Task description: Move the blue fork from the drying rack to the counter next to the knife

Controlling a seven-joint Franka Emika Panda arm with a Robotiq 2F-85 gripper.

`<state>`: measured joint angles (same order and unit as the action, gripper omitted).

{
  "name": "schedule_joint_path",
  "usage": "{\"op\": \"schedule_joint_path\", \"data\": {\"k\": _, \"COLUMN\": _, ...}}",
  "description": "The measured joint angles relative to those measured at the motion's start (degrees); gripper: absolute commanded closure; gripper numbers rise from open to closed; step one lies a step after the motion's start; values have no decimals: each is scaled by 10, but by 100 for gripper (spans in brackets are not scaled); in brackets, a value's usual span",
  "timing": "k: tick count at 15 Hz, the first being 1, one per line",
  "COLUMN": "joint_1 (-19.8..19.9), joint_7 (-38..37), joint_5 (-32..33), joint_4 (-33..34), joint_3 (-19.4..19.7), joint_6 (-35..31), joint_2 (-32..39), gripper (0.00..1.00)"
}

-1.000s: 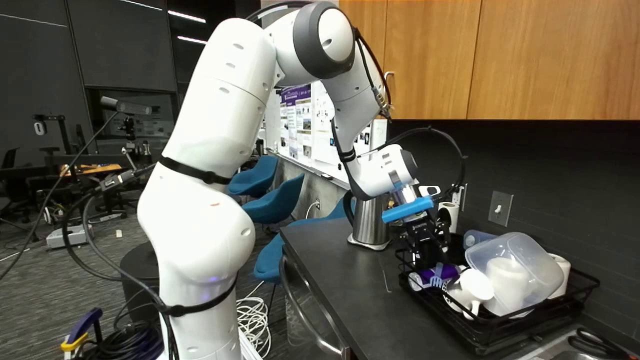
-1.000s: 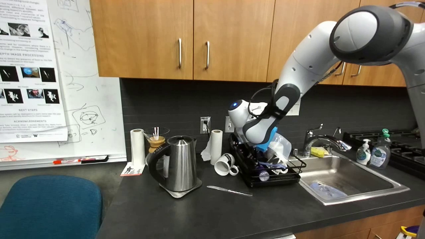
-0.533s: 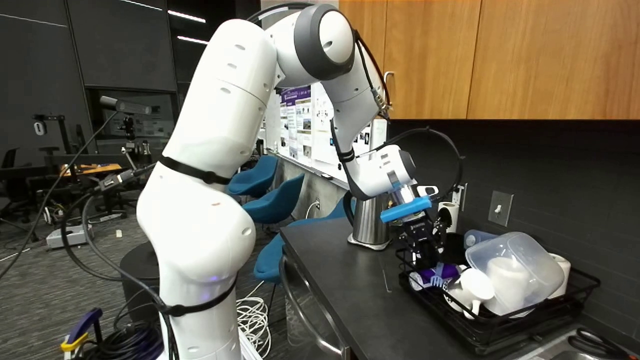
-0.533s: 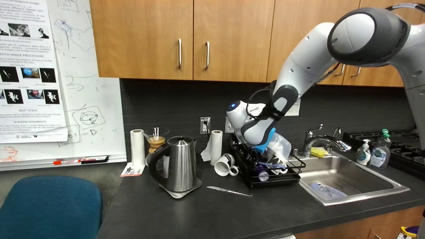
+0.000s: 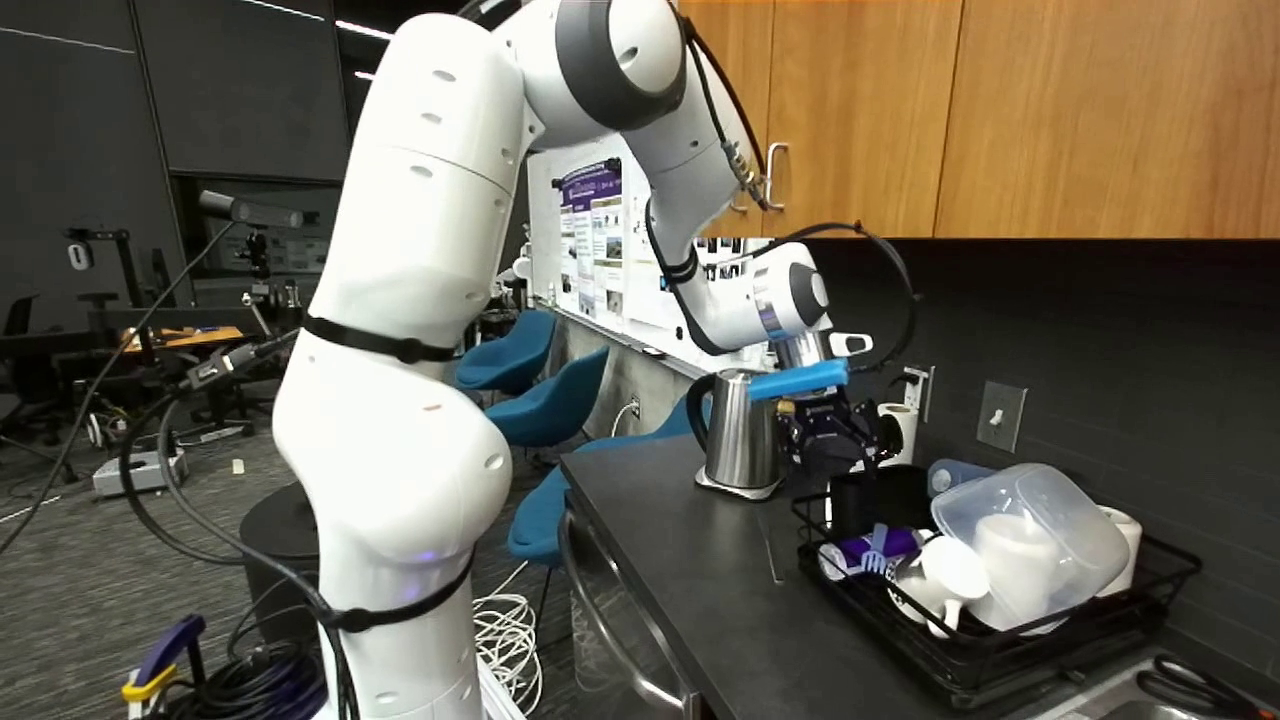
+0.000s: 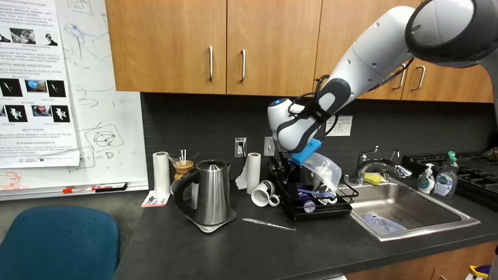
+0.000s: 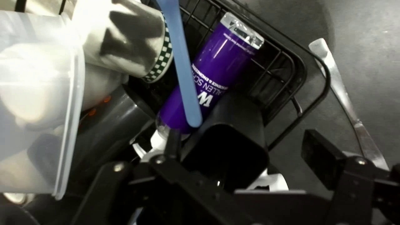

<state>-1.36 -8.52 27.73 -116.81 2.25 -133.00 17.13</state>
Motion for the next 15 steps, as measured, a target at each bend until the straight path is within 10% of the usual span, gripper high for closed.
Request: {"op": "schedule_joint_path", "data": {"k": 15, "joint_1": -6, "joint_7": -5, "joint_5": 14, "joint_4": -20, "joint_3": 1, "joint_6": 6, "joint_2": -18, "gripper": 0}}
